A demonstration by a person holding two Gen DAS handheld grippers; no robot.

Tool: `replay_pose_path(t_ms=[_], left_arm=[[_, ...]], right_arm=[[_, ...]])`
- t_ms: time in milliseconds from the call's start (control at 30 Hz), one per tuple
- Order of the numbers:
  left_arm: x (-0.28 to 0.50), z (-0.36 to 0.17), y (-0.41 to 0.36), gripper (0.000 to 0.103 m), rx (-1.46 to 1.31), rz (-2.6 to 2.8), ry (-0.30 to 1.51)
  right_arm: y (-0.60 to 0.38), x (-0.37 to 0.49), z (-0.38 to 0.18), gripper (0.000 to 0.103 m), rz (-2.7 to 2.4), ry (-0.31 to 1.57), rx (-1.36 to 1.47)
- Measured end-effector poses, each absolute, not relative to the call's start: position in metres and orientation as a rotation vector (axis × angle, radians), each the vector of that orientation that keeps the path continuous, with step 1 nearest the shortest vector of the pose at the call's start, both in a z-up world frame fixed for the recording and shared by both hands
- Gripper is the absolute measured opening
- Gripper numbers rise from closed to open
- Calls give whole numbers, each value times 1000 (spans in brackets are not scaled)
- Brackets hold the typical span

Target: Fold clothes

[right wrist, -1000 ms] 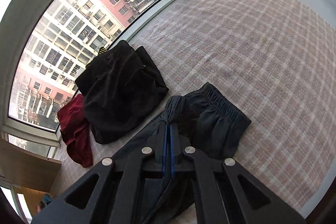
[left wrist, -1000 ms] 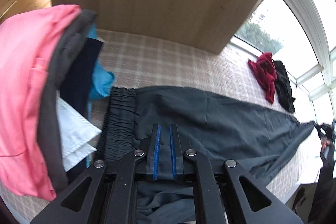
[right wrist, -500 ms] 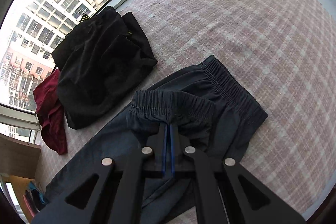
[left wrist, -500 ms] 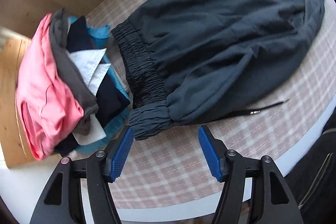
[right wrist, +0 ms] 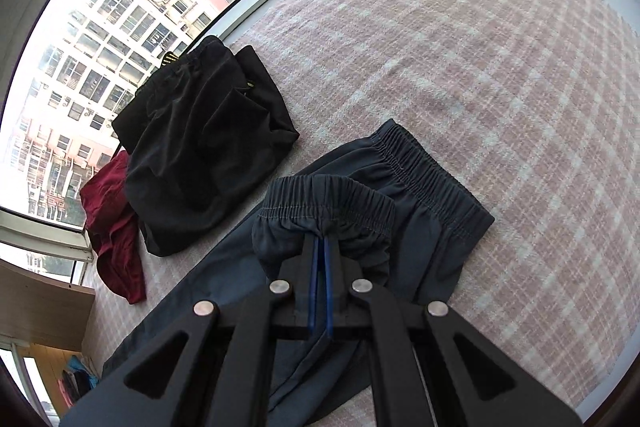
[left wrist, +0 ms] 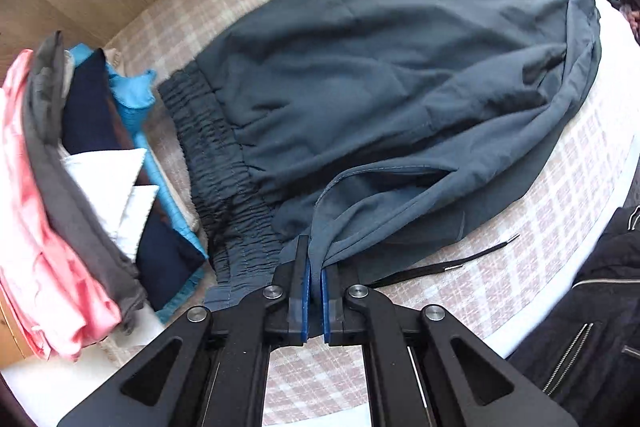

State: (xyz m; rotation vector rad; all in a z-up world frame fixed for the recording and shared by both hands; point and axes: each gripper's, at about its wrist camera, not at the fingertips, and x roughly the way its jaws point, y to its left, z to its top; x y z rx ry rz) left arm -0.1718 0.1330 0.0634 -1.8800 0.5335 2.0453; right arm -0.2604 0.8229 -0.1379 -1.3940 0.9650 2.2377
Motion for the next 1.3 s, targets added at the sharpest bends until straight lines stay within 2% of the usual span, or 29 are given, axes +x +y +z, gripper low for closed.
replay_pose_path(t_ms=[200, 367, 500, 533, 567, 700, 867, 900, 1033, 1100, 1200, 1300], left_arm=[[-225, 110, 122, 3, -1774, 2241, 564], [-298, 73, 123, 5, -1828, 2246, 550], [-330, 35, 133, 20, -1897, 2236, 583], [-334, 28, 133, 33, -1922, 2236, 605], [-337, 23, 134, 41, -1938, 2238, 637], [-343, 28, 135, 45, -1934, 2245, 723], [-333, 59, 143, 57, -1837, 2261, 852], [-332, 59, 144, 57, -1844, 2243, 879], [-324, 33, 151, 57, -1921, 2093, 1016], [-314, 35, 162, 57, -1893, 2091, 978], [-301, 50, 194, 57, -1773, 2110, 755], [-290, 43, 241, 57, -1677, 2002, 638]], right_arm=[[830, -277, -105, 3, 2287, 898, -1323], [830, -323, -129, 3, 2242, 773, -1387], [825, -344, -159, 3, 2181, 693, -1469], [827, -346, -165, 5, 2165, 699, -1489], [829, -347, -170, 5, 2148, 704, -1508], [837, -346, -176, 7, 2126, 745, -1551], [829, -336, -146, 17, 2238, 693, -1528], [827, -334, -140, 23, 2262, 677, -1523], [808, -322, -115, 24, 2373, 592, -1490], [787, -309, -101, 24, 2466, 513, -1437], [767, -291, -96, 24, 2548, 452, -1406], [764, -282, -129, 24, 2599, 660, -1571]])
